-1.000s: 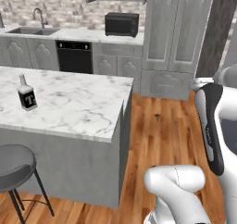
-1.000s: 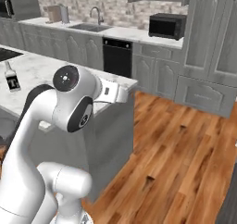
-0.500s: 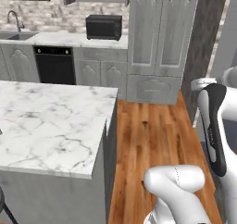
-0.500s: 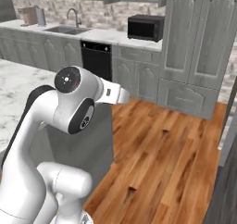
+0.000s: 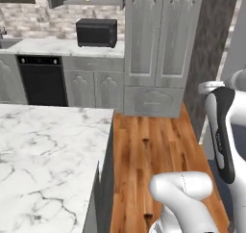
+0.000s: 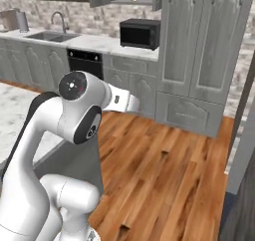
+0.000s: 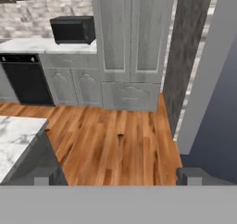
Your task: Get the candle and the liquor from the cabinet and move them to the dining counter.
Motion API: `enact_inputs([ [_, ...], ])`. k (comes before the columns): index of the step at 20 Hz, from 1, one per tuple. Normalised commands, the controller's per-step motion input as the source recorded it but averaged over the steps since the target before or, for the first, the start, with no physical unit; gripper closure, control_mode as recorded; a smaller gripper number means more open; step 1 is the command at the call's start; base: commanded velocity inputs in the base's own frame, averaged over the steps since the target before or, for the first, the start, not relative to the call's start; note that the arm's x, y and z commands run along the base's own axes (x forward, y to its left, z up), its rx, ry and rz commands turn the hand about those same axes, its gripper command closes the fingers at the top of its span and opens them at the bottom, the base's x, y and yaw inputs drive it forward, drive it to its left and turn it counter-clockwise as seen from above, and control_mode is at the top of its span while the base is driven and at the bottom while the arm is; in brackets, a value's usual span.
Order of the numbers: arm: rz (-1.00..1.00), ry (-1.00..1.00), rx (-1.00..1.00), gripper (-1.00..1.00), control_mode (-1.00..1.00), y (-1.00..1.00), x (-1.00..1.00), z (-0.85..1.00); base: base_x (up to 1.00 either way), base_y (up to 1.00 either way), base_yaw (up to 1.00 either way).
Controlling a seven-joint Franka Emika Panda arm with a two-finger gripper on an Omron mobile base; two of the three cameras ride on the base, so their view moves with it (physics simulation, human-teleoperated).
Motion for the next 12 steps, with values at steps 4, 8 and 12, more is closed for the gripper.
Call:
enact_inputs([
  [4, 0.00, 0.00, 0.00, -1.00, 1.00, 0.00, 0.00, 0.00, 0.77, 0.01, -0.12],
  [8, 0.00, 0.00, 0.00, -1.00, 1.00, 0.00, 0.00, 0.00, 0.82, 0.12, -0.10],
  [12, 0.00, 0.00, 0.00, -1.00, 1.00, 0.00, 0.00, 0.00, 0.81, 0.21, -0.06],
])
